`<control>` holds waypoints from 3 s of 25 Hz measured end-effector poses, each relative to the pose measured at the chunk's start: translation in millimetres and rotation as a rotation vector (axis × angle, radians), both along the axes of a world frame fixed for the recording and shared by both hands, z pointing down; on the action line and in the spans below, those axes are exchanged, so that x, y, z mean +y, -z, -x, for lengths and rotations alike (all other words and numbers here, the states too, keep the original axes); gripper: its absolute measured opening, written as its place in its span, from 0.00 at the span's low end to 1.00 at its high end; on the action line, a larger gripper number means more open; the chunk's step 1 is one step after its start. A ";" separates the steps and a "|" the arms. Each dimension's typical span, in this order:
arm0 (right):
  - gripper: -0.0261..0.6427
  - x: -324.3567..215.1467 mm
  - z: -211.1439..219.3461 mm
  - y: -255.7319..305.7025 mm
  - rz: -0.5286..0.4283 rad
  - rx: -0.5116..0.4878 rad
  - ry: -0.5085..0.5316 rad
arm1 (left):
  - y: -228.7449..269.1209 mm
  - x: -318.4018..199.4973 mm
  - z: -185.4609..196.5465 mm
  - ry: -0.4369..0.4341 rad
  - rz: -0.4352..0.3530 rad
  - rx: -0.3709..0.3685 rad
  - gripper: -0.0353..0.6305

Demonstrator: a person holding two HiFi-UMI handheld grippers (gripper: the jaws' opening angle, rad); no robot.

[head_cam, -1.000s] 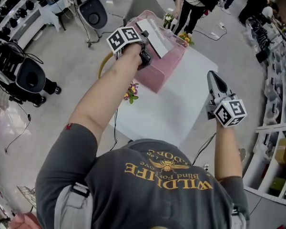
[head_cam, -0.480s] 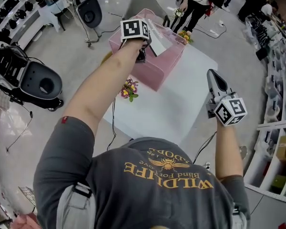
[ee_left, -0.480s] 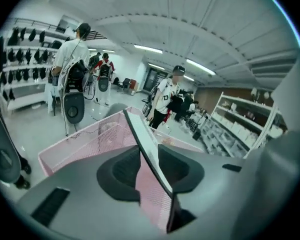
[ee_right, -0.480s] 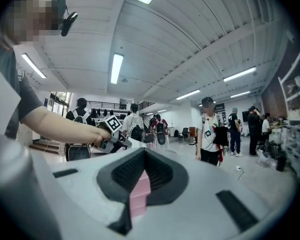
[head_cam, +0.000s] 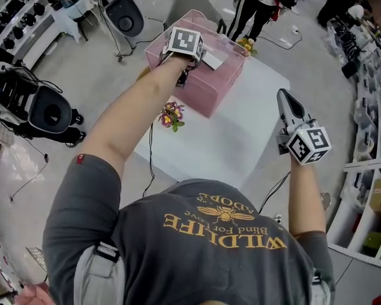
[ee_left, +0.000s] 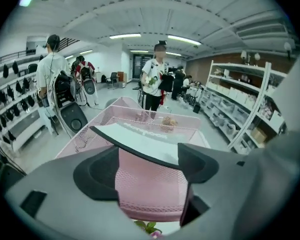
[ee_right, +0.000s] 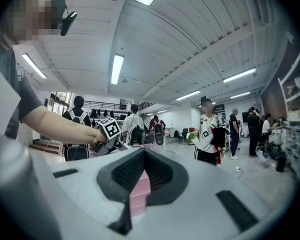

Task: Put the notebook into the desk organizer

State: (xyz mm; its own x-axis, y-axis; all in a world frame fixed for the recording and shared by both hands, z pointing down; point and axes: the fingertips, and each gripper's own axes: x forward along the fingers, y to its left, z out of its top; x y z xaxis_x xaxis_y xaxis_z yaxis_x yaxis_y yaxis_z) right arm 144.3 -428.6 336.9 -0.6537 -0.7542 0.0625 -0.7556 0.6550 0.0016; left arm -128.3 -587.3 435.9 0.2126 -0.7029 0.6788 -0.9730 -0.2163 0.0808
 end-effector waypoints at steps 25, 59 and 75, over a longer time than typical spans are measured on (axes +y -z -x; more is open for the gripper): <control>0.04 50.2 -21.3 23.2 -0.031 -0.010 -0.035 | 115.7 112.8 -56.7 -0.338 -0.513 0.183 0.40; 0.04 158.6 -179.8 -32.5 0.082 -0.047 -0.317 | 82.5 268.1 -232.8 -0.722 -0.615 0.477 0.05; 0.04 158.4 -172.4 -23.4 0.069 -0.044 -0.292 | 91.1 276.7 -229.7 -0.724 -0.632 0.480 0.05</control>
State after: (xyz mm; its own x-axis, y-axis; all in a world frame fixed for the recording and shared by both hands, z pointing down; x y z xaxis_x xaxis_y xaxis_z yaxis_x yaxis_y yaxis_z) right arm 316.7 -270.2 360.4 -0.4132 -0.9056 0.0959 -0.9103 0.4076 -0.0723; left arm 101.4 -310.6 344.9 0.8672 -0.4971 -0.0287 -0.4929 -0.8652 0.0918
